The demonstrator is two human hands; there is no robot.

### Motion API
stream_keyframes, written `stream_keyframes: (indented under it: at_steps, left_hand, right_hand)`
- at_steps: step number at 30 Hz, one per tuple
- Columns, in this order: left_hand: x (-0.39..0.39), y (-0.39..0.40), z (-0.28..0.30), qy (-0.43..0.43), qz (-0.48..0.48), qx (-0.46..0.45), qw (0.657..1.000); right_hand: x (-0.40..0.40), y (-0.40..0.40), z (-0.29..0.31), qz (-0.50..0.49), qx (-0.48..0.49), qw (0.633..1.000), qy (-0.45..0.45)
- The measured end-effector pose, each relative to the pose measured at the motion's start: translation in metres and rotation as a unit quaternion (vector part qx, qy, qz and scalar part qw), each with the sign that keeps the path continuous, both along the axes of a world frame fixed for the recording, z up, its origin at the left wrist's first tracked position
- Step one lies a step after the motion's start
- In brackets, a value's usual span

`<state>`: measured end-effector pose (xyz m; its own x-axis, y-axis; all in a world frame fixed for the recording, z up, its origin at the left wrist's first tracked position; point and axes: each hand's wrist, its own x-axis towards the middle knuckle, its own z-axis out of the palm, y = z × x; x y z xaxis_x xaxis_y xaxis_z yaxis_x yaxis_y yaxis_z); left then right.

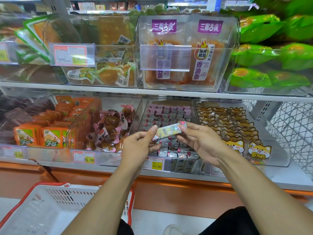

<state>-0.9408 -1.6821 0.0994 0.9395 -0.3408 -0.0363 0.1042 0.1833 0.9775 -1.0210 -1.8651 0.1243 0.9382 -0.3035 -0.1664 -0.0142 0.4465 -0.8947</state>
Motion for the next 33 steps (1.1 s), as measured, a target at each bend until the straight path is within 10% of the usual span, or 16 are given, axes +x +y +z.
stream_keyframes:
  at_steps: [16, 22, 33]
  left_hand:
    - [-0.011, -0.01, 0.002, -0.035, -0.005, 0.053, 0.998]
    - [-0.015, -0.027, -0.003, -0.163, -0.003, 0.155, 0.974]
    - [-0.007, -0.076, -0.017, -0.406, -0.015, 0.422, 0.81]
  right_hand:
    - [-0.001, 0.004, 0.004, -0.094, -0.104, 0.99, -0.009]
    - [0.028, -0.031, 0.007, -0.326, -0.452, 0.83, 0.027]
    - [0.079, -0.067, 0.0, -0.235, -0.667, 0.7, 0.102]
